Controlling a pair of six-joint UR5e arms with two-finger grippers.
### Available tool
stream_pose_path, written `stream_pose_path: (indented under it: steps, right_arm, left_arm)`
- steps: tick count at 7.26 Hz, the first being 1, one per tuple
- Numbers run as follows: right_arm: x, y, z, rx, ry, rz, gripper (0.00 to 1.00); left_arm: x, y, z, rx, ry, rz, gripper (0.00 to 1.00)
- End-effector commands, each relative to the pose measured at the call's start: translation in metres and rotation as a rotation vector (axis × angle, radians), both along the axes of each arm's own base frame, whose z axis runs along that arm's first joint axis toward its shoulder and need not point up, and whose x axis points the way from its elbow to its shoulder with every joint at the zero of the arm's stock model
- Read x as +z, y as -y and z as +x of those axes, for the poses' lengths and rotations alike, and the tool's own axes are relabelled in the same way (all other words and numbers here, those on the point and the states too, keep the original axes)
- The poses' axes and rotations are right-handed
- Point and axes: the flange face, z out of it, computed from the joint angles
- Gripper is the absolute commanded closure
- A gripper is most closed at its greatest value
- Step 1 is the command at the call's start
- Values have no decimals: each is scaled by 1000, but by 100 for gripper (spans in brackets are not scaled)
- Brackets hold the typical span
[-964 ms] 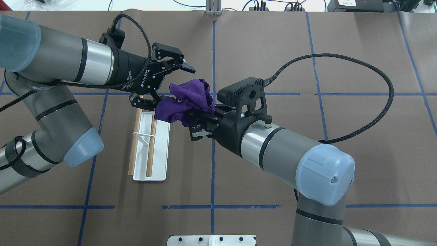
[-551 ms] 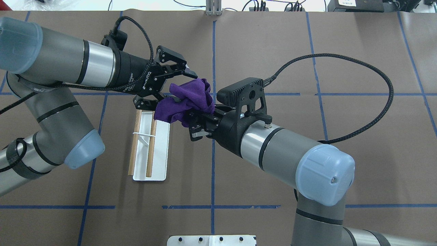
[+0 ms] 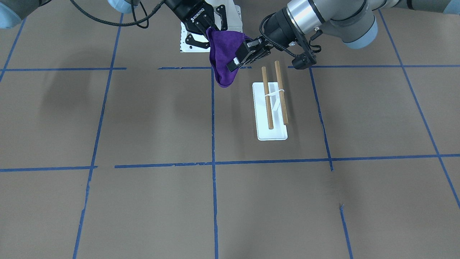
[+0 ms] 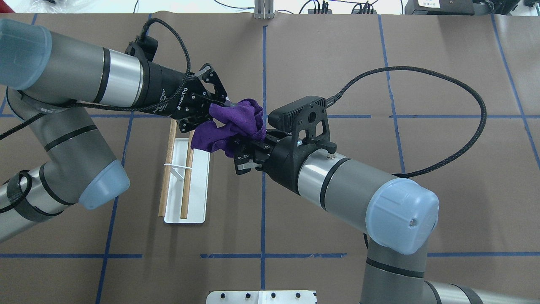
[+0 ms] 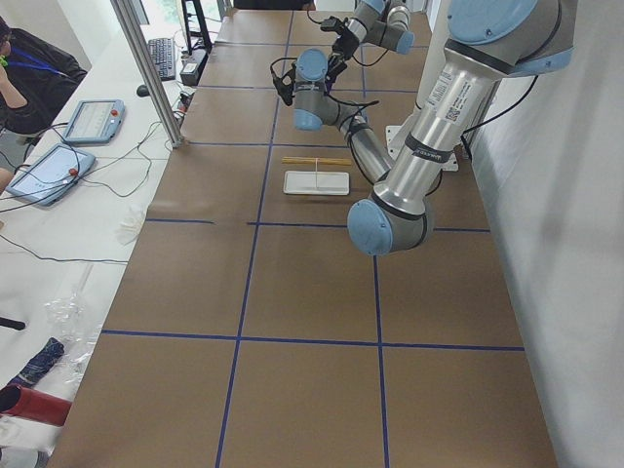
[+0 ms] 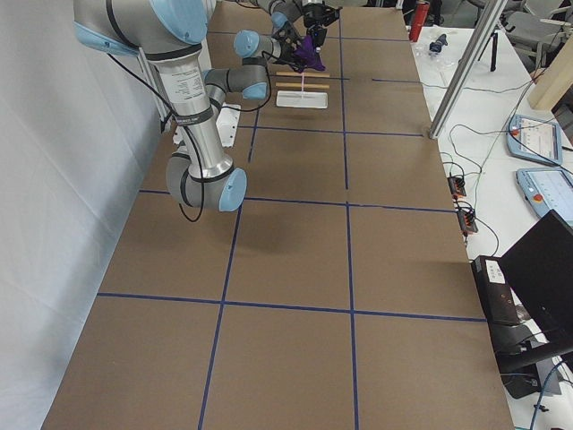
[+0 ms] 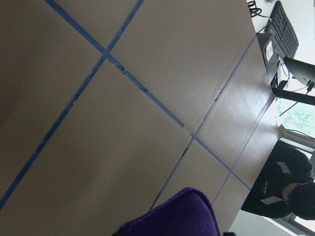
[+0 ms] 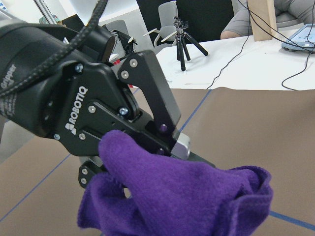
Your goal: Hang towel on rack
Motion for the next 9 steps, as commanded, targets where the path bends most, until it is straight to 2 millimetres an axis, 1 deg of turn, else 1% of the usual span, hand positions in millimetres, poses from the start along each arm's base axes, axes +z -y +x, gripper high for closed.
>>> stream_pose_path:
  steps: [1, 2, 3, 4, 6, 8, 9]
  right_arm:
    - [1, 0, 1, 0, -2, 1, 100]
    - [-3, -6, 4, -10, 18, -8, 46]
    - [-2, -10, 14, -15, 20, -6, 0]
    - [10, -13, 22, -21, 2, -9, 0]
    - [45, -24, 51, -52, -52, -12, 0]
    - [90, -31, 83, -55, -133, -37, 0]
    - [110, -19, 100, -60, -203, -69, 0]
  left_arm:
    - [-5, -1, -4, -2, -4, 4, 100]
    - [-5, -2, -4, -2, -5, 7, 100]
    - [-6, -3, -6, 4, -7, 9, 100]
    - [-4, -4, -7, 29, -3, 9, 100]
    - [-2, 5, -23, 35, 1, 15, 100]
    - [-5, 5, -27, 26, -5, 19, 100]
    - [-8, 6, -28, 16, -8, 20, 100]
